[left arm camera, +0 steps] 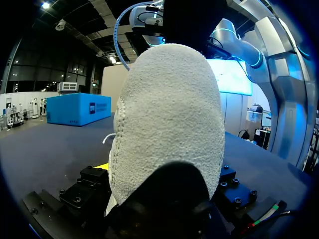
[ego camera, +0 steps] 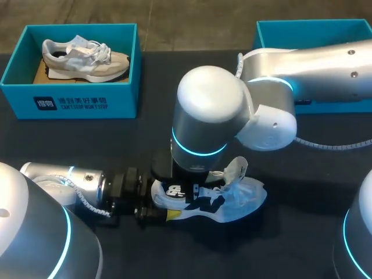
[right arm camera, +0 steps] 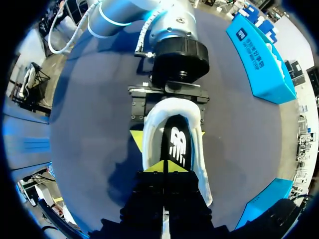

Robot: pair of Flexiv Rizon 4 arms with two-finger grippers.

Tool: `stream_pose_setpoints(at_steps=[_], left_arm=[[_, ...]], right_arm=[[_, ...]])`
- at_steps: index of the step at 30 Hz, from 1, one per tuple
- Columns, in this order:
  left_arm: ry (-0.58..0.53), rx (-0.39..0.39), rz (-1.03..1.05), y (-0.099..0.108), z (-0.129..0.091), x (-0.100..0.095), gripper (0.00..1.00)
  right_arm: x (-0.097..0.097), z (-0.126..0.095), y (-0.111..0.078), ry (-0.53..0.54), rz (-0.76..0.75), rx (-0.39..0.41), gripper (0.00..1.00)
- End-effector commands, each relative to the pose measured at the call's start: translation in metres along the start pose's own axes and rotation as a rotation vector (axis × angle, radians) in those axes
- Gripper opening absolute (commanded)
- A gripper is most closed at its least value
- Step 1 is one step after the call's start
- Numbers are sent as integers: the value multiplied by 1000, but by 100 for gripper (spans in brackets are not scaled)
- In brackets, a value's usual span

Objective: Take the shoe out of the shoebox, open the shoe tongue, remove and reinsert the insole, then place the shoe into the shoebox

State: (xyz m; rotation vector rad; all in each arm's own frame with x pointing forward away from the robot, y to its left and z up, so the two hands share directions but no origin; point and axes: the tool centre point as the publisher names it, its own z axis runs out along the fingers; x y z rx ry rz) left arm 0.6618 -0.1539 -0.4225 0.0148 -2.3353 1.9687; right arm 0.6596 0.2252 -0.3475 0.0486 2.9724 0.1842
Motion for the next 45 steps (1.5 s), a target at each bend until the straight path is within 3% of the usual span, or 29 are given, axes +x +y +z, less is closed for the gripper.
stream_pose_setpoints(at_steps=[1,6,13,34,38,39,41,43,45], left_arm=[[-3,1,1,0,-1,1,0],[-3,1,1,0,-1,1,0],[-3,1,1,0,-1,1,0],[-3,1,1,0,-1,1,0],[-3,1,1,0,-1,1,0],[-3,1,1,0,-1,1,0],[-3,1,1,0,-1,1,0],[-3,1,1,0,-1,1,0],[-3,1,1,0,-1,1,0]], right_arm=[[-4,10,-1,-9,10,-20,0],[-9,19,-1,23,5,4,0],[-12,33,-15,43,34,-1,0],[-6,37,-55,12,137,-18,0],[-10,38,-56,6,146,-23,48],[-11,38,-56,5,147,-24,65],[-13,39,-57,8,146,-19,60],[-15,40,-58,13,148,-14,63],[-16,40,-59,14,151,-12,80]])
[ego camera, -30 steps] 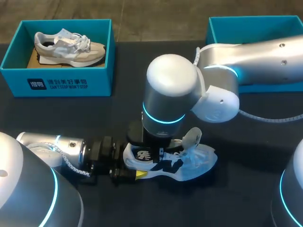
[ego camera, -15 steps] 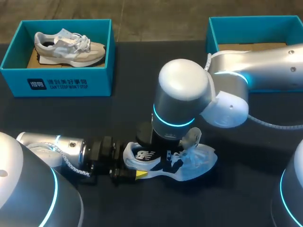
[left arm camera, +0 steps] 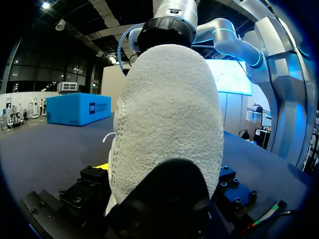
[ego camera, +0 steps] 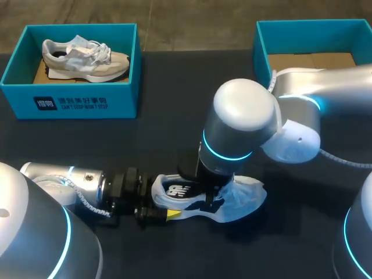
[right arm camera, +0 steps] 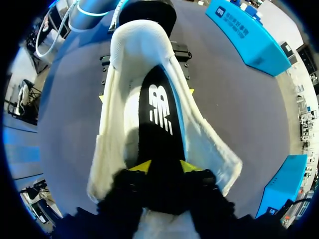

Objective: Take the shoe out of the shoebox, open the shoe tongue, remove and reinsert the insole, then place the shoe into the shoebox

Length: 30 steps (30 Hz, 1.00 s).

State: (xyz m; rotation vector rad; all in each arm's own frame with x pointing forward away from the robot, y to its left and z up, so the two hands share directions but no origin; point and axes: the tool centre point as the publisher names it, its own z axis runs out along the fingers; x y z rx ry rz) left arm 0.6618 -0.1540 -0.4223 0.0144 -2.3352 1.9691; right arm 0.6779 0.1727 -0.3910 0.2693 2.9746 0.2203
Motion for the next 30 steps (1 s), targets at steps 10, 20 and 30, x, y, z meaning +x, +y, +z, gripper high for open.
stream_pose_setpoints(at_steps=[10,20,30], left_arm=[[-3,0,0,0,-1,1,0],[-3,0,0,0,-1,1,0],[-3,0,0,0,-1,1,0]], right_arm=[[-11,16,-1,66,0,15,87],[1,33,-3,153,11,17,79],[16,31,-2,257,13,54,53]])
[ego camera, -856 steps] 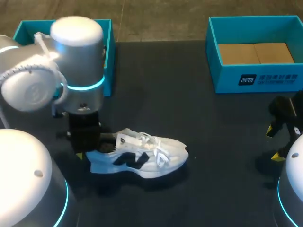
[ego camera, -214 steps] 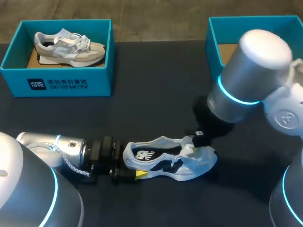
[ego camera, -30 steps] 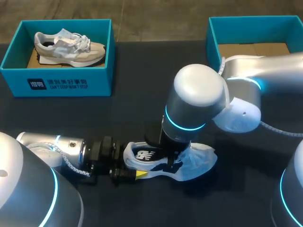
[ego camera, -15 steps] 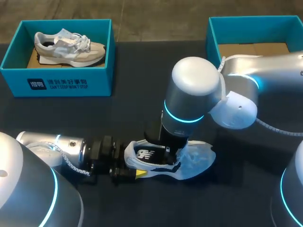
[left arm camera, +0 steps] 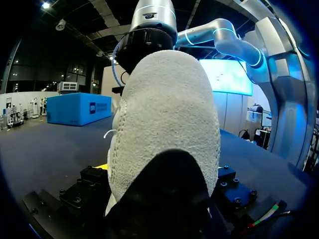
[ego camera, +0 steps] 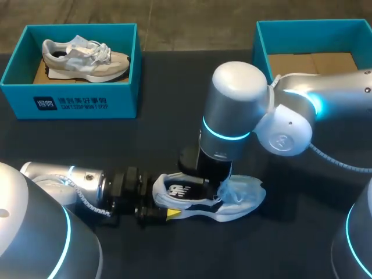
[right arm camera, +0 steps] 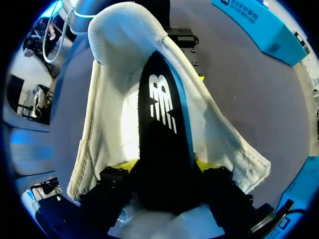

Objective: Take the shoe out of the shoebox, open the shoe tongue, remove and reinsert the insole, then place the shoe into the shoebox

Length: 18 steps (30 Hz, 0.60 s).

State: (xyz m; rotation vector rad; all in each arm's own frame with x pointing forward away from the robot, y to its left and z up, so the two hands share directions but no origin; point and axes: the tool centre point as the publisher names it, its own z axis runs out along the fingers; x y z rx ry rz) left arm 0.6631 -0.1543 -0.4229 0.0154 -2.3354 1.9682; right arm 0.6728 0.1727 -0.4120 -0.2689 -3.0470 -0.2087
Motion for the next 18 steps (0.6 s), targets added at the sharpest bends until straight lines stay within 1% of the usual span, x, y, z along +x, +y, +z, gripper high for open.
stream_pose_setpoints(at_steps=[1,3,6,7,9,11,12,15,18], left_arm=[[-3,1,1,0,-1,2,0],[-3,1,1,0,-1,2,0],[-3,1,1,0,-1,2,0],[-3,1,1,0,-1,2,0],[-3,1,1,0,-1,2,0],[-3,1,1,0,-1,2,0],[-3,1,1,0,-1,2,0],[-3,1,1,0,-1,2,0],[-3,1,1,0,-1,2,0]], right_arm=[[8,13,3,43,-2,22,49],[13,13,5,65,5,50,45],[19,12,6,95,0,63,40],[21,12,7,108,-3,67,36],[26,10,6,117,-5,69,18],[30,6,4,119,-5,68,13],[31,5,3,119,-3,68,1],[36,-2,0,103,8,48,0],[42,-15,-2,66,-1,-23,0]])
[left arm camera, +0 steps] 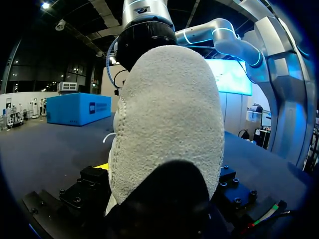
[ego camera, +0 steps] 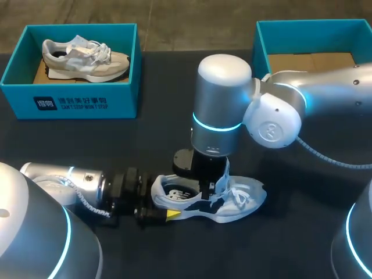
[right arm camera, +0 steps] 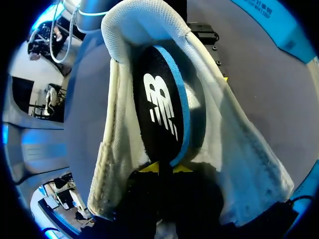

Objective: Take the shoe out of the shoebox, open the shoe tongue, remove and reinsert the insole, then place the shoe into the shoebox

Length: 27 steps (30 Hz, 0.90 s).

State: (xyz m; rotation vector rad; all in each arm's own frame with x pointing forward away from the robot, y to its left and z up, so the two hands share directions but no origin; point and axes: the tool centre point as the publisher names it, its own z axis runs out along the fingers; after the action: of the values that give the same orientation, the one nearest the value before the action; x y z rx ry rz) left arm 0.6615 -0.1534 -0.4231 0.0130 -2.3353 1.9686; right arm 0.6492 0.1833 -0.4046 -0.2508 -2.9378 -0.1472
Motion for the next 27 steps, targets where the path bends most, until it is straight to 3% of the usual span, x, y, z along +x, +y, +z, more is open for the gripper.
stream_pose_setpoints(at_steps=[1,12,27], left_arm=[[-4,1,0,0,0,1,0],[-4,1,0,0,0,1,0],[-4,1,0,0,0,1,0]], right_arm=[[19,-10,-10,-51,-9,-83,0],[26,-26,-15,-110,-22,-167,0],[18,-35,-16,-165,-59,-263,0]])
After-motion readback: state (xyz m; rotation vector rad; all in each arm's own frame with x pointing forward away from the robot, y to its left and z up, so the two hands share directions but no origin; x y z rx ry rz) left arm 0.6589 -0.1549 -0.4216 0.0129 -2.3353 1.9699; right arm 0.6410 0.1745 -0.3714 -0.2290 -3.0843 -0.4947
